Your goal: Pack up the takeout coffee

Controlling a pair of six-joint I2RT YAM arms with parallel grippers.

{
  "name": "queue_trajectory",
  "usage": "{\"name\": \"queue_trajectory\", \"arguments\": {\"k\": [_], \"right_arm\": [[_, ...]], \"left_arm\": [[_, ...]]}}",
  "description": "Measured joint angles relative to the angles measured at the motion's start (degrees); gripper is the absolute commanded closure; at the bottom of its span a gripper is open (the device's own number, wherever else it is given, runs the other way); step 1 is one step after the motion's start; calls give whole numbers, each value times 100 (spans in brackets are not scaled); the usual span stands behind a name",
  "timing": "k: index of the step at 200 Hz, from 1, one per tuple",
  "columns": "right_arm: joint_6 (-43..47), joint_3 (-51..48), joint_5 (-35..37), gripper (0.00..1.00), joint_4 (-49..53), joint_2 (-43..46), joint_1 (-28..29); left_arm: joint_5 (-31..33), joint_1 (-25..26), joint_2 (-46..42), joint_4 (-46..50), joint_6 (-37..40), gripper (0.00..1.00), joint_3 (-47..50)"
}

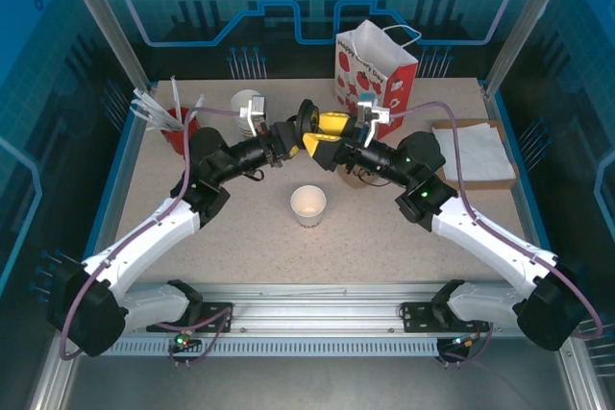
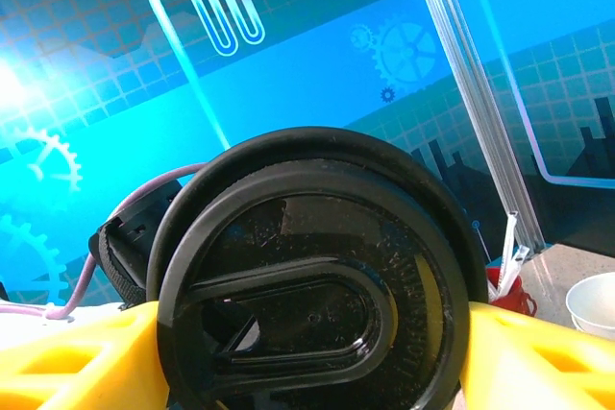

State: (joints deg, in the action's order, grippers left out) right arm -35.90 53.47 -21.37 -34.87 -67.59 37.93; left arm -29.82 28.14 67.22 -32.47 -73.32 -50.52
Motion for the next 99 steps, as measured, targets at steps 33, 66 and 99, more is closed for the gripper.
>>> {"name": "queue_trajectory", "arguments": {"k": [33,66,99], "right_arm": [[57,0,76,33,192,37,4],[83,0,179,36,339,101,-2],[83,-2,286,38,667,278,-151]], "left_arm": [[0,11,24,0,-13,73,83],[0,11,83,4,-11,64,92],[9,-11,142,20,24,52,188]]}}
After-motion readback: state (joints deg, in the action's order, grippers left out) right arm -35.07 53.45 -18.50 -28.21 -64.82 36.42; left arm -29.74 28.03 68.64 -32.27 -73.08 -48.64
